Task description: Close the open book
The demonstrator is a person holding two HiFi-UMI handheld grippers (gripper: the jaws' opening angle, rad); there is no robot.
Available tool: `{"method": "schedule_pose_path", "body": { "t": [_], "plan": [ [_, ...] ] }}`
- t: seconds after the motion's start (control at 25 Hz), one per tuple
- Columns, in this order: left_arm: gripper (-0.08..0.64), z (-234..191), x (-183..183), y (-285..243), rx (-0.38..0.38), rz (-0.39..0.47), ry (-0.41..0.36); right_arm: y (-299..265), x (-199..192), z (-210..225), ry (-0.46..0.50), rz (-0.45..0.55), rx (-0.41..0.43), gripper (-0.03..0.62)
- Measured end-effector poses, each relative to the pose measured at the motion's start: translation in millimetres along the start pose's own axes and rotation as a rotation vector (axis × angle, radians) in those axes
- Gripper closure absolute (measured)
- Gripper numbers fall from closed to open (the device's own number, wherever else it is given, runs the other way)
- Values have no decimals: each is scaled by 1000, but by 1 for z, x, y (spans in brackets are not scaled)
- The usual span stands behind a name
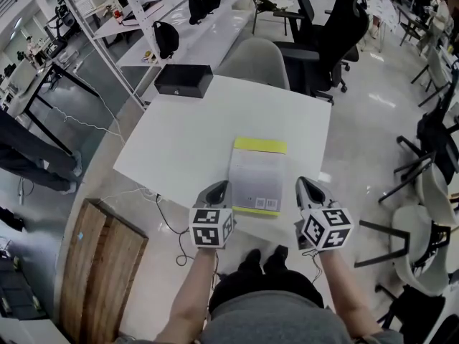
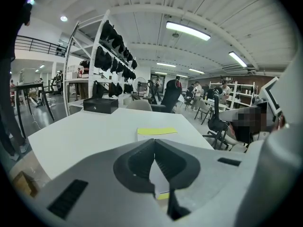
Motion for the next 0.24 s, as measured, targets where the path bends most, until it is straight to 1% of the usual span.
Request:
{"method": "schedule_pose_path", "body": {
  "t": [0.24],
  "plan": [
    [552, 2, -1, -2, 2, -5, -2, 0, -4, 3, -7, -9, -5, 589]
  ]
}}
Point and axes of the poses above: the fingertips, and each gripper's own axes: y backward along the fingers, z to its right, x out of its top, the point moved 9 cm from there along y, backward along the fingers, and after that the axes turned 9 degrees about -x, right-handed, at the moved point
